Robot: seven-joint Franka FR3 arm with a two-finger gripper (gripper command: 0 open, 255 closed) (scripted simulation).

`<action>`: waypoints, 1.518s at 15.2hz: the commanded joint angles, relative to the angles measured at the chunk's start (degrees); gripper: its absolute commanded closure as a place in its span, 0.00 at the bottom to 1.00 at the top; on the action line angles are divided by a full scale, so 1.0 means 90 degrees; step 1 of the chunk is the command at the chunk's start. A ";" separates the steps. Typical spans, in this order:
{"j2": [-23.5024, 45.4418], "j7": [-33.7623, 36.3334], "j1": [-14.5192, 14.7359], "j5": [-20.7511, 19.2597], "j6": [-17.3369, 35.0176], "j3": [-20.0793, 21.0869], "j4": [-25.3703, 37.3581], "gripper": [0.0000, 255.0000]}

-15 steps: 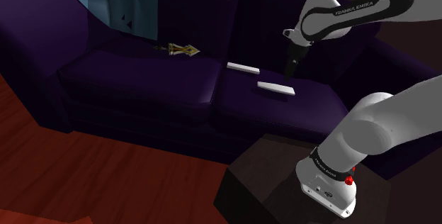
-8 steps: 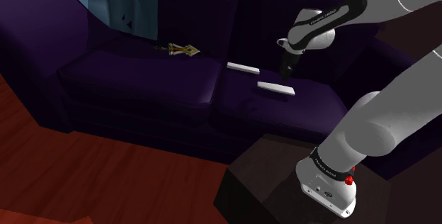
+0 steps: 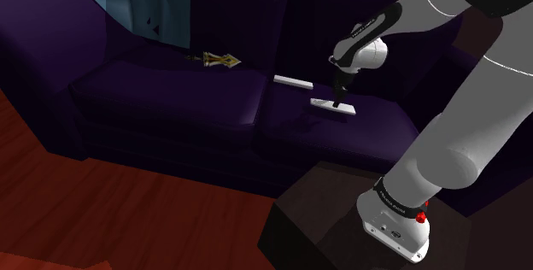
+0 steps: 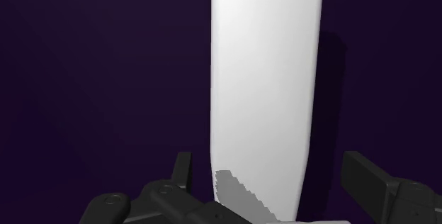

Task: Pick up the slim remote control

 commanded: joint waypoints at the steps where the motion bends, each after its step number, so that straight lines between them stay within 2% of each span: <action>1: 0.0226 -0.0191 -0.0025 0.0256 0.0211 0.0046 -0.0031 0.00; 3: 0.0485 -0.0407 -0.0072 0.0561 0.0423 0.0135 -0.0043 0.00; 5: 0.0484 -0.0404 -0.0081 0.0557 0.0424 0.0143 -0.0043 0.00; 6: 0.0492 -0.0418 -0.0088 0.0564 0.0414 0.0141 -0.0027 1.00; 15: 0.0484 -0.0405 -0.0081 0.0558 0.0423 0.0143 -0.0043 1.00; 23: -0.0298 0.0208 0.0034 -0.0307 -0.0266 -0.0069 0.0035 1.00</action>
